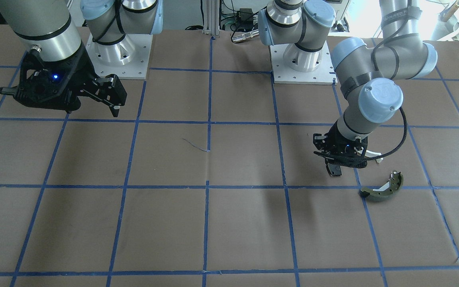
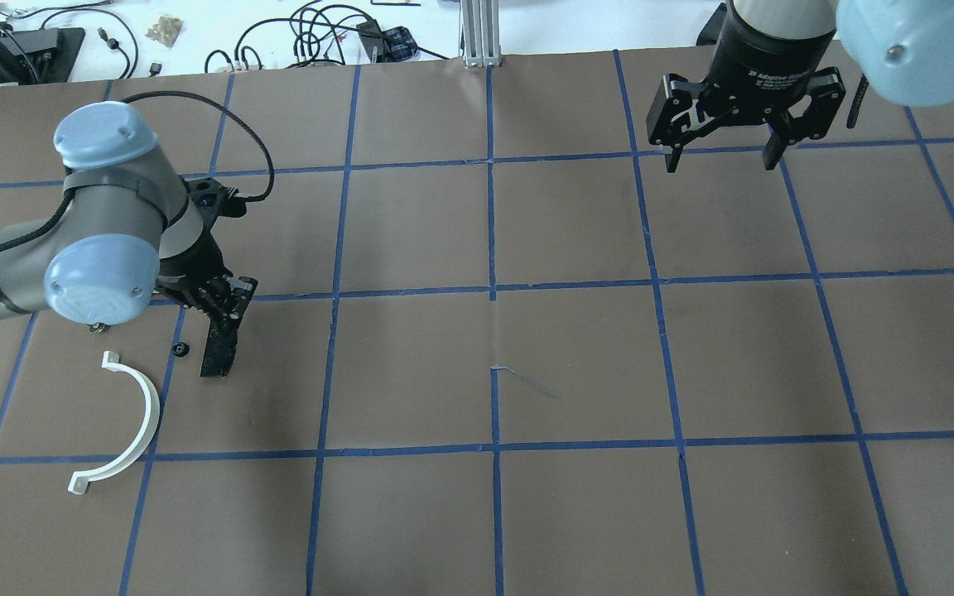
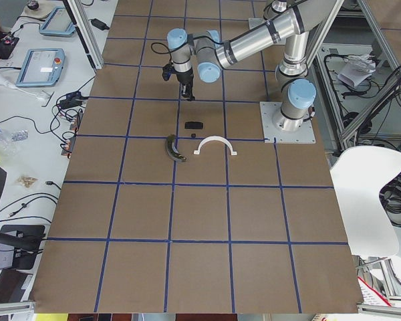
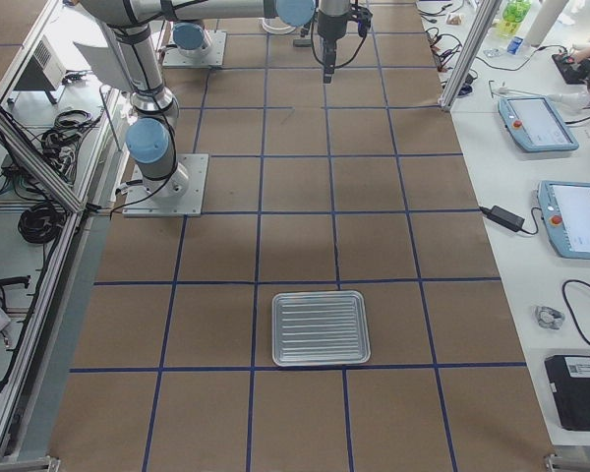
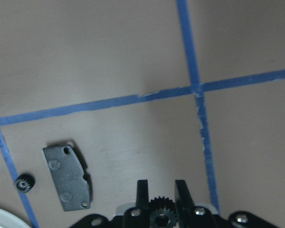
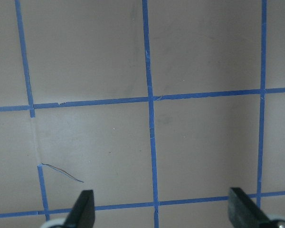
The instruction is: Place bearing gear from tray to pile
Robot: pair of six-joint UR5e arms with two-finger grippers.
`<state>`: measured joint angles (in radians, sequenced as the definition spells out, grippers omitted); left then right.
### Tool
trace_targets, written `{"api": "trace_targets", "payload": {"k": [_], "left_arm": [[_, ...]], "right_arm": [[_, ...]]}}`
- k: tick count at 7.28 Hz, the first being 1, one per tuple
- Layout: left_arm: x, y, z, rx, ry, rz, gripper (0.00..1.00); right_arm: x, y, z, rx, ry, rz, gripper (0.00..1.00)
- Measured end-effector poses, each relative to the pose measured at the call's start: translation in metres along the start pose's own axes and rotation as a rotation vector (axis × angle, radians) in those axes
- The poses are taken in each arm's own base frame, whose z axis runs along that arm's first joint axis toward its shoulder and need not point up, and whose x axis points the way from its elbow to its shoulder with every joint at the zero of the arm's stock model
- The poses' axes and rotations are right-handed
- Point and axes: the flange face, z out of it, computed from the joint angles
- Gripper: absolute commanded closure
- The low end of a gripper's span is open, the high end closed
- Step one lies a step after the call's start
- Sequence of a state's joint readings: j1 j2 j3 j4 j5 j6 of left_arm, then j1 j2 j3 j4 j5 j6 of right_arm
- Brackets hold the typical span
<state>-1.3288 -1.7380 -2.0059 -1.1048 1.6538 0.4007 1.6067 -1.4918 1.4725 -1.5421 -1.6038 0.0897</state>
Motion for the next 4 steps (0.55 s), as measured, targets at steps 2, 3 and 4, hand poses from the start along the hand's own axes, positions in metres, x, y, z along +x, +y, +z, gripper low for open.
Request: {"api": "trace_targets", "payload": {"k": [2, 3, 4], "left_arm": [[-0.053, 0.035, 0.045, 0.035, 0.007, -0.02, 1.0], [-0.061, 0.045, 0.062, 0.063, -0.003, -0.034, 1.0], [-0.065, 0.05, 0.07, 0.082, -0.011, -0.043, 1.0]], "right_arm": [[0.0, 0.0, -0.005, 0.005, -0.002, 0.001, 0.0], [0.0, 0.001, -0.006, 0.007, -0.002, 0.0, 0.0], [0.0, 0.002, -0.007, 0.009, -0.003, 0.001, 0.0]]}}
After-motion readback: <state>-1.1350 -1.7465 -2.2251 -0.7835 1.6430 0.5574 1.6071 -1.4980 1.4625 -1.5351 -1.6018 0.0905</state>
